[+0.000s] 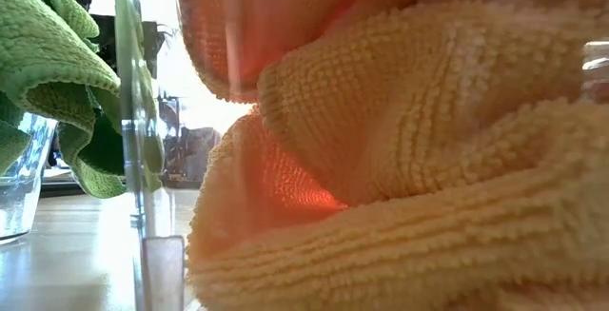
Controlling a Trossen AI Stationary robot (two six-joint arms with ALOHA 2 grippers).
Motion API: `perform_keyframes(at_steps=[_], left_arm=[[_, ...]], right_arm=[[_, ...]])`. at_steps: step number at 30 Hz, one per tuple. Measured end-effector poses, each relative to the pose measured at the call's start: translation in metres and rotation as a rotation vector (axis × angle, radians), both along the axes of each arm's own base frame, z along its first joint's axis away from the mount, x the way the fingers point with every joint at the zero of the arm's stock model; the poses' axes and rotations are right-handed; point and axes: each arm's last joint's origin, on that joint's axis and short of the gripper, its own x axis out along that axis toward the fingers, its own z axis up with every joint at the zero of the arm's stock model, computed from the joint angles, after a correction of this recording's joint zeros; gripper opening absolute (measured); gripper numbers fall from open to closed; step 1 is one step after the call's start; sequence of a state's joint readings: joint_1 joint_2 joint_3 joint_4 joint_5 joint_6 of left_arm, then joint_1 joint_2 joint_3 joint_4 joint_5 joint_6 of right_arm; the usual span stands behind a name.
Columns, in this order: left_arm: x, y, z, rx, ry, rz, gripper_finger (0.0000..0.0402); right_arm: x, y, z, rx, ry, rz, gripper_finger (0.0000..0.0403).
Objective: Sort microfiber towel by color & place in baskets
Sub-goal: Return to Home Position
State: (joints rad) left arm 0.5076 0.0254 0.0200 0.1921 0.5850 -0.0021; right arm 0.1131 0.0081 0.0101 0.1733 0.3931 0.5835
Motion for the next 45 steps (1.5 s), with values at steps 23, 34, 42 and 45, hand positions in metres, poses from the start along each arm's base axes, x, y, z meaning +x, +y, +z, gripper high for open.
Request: perform_keyframes(at_steps=[23,34,42,45], left_arm=[[0.0001,0.0,0.0004,0.0,0.0,0.0,0.0145],[0.0,0.0,0.0004,0.0,0.0,0.0,0.0145],[0.0,0.0,0.0005,0.0,0.0,0.0,0.0145],[0.0,0.0,0.0005,0.0,0.0,0.0,0.0145]], right_arm=[[0.0003,0.0001,-0.0012,-0.002,0.013,0.0,0.0114],[0.0003,0.0001,-0.0012,-0.001,0.013,0.0,0.0114],[0.0003,0.0001,-0.0012,-0.001,0.013,0.0,0.0114],[0.0003,0.0001,-0.0012,-0.002,0.013,0.0,0.0114]])
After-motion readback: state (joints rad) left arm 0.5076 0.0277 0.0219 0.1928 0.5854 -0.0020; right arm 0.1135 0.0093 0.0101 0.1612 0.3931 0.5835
